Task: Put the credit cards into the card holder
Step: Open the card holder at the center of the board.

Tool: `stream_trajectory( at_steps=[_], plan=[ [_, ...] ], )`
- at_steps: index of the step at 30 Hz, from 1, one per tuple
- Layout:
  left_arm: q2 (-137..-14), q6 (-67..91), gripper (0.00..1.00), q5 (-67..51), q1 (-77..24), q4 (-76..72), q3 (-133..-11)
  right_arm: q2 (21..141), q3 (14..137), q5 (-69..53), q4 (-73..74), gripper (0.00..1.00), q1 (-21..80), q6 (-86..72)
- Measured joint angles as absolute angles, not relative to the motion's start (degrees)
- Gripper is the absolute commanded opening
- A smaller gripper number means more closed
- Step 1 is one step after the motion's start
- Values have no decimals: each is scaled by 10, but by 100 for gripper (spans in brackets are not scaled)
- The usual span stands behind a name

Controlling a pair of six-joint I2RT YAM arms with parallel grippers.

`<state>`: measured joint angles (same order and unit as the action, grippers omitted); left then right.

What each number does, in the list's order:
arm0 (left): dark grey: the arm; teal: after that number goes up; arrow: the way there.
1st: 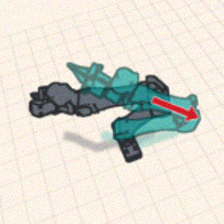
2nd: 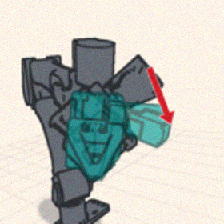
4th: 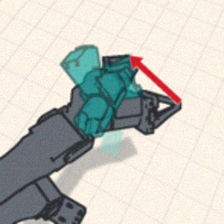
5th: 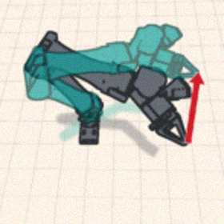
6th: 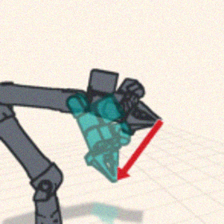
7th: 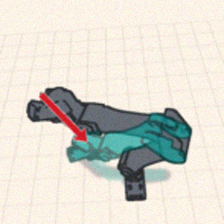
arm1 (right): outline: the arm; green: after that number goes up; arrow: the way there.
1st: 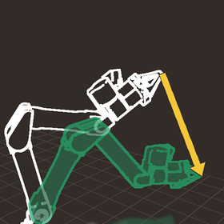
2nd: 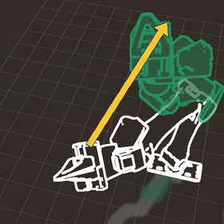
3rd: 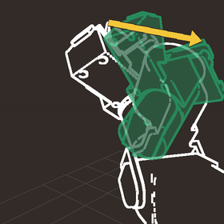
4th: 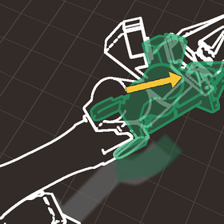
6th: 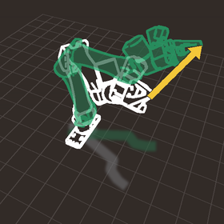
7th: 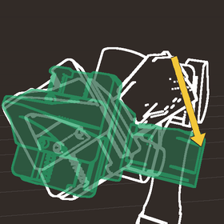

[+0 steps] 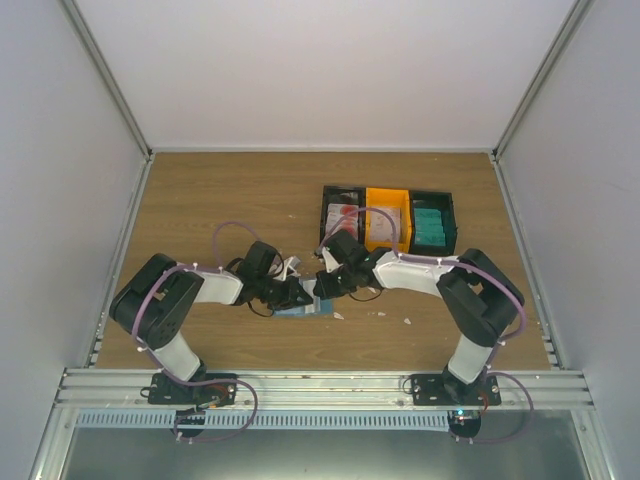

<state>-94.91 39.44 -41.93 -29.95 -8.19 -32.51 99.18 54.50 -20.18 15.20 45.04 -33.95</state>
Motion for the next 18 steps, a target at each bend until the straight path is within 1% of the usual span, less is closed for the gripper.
stream_trajectory(
  at_steps=[6,10,14,18],
  plan=[
    [-944,390,7,-419,-300,-75,-326,1030,562,-208,163,4,450,-318],
    [-914,378,7,-404,-302,-32,-349,1040,573,-209,171,4,450,-302],
    [-870,364,11,-353,-303,14,-378,1042,576,-208,176,4,450,-293],
    [-839,347,12,-297,-303,60,-386,1042,577,-206,178,4,450,-293]
  ],
)
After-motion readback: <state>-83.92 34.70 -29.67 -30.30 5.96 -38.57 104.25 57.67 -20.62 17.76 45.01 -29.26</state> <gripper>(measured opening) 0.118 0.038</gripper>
